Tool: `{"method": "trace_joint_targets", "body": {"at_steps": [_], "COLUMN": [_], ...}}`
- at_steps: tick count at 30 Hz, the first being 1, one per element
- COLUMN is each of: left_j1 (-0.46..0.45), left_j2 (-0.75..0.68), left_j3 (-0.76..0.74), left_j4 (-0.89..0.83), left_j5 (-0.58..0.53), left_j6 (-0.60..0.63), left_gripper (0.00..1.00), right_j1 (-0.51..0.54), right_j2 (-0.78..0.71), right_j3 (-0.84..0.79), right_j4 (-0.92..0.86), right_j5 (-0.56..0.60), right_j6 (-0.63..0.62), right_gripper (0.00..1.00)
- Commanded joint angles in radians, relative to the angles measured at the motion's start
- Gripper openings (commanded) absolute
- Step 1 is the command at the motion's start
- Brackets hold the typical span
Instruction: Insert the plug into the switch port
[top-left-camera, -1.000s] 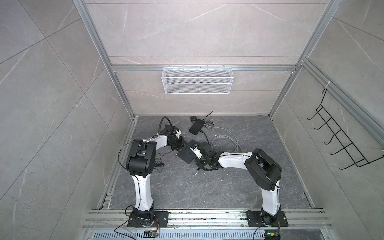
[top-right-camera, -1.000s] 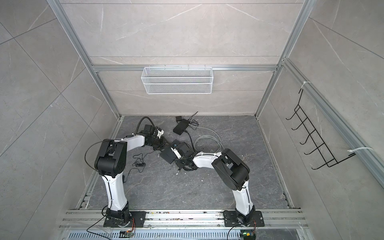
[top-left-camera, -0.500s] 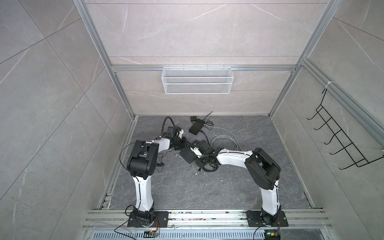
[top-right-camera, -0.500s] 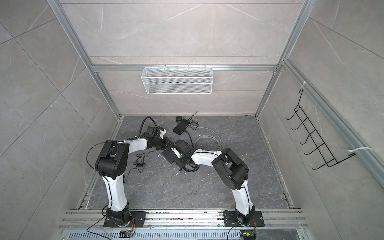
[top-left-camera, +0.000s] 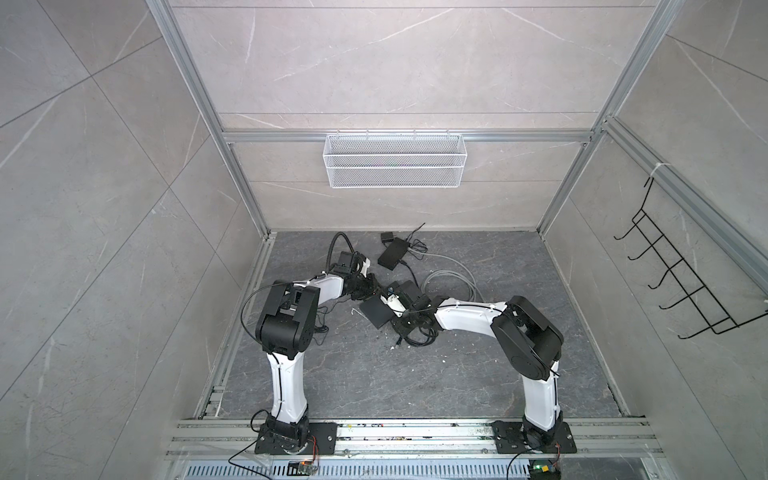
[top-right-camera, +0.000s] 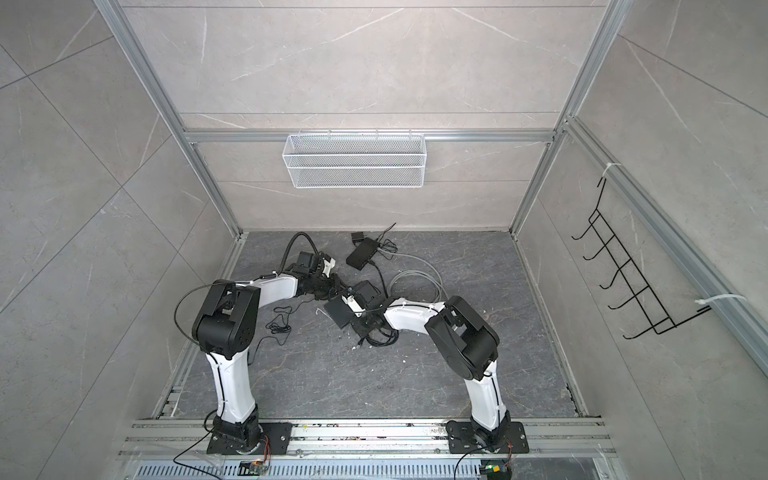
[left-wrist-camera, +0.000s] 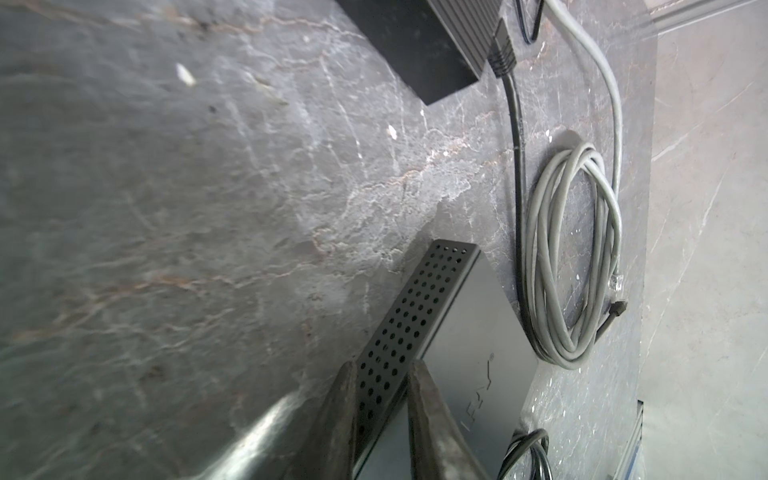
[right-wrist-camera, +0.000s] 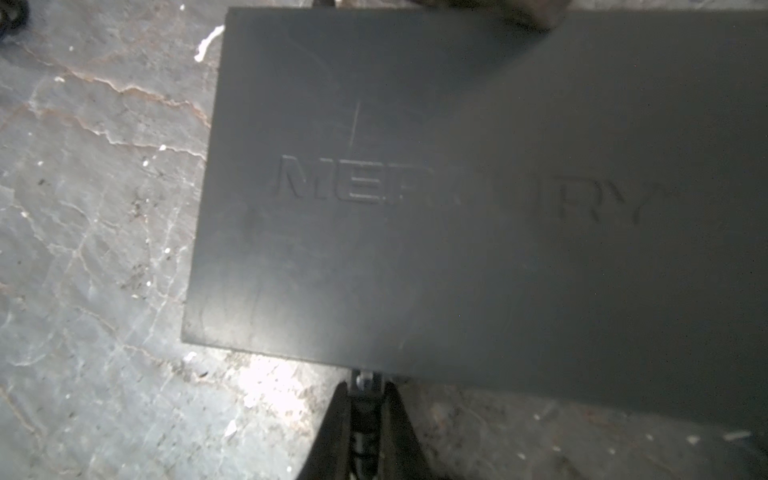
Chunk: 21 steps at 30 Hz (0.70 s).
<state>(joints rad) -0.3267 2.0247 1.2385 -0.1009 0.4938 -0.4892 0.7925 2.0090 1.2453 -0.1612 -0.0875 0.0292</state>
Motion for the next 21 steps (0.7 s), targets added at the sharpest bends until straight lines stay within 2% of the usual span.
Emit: {"method": "trace_joint_targets", "body": {"at_steps": [1, 13, 21], "left_j1": [-0.138, -0.139, -0.141], "left_j2": [0.067, 0.065, 0.065], "left_j3": [-0.084, -0.106, -0.119], "left_j4": [-0.356, -0.345, -0.342], "left_j5": [0.233, 0.271, 0.278], "left_j6": [-0.018, -0.036, -0.035], "left_gripper": [0.24, 0.23, 0.22], "right_j1": [0.008, 0.006, 0.007], "right_j2": [0.037, 0.065, 0.065], "right_j3": [-0.002, 0.015, 0.096], "right_j4": [0.190, 0.230, 0.211], "right_j5": [-0.012, 0.007, 0.017], "right_j6": [-0.009, 0.032, 0.052], "right_gripper": [0.15, 0.15, 0.16]}}
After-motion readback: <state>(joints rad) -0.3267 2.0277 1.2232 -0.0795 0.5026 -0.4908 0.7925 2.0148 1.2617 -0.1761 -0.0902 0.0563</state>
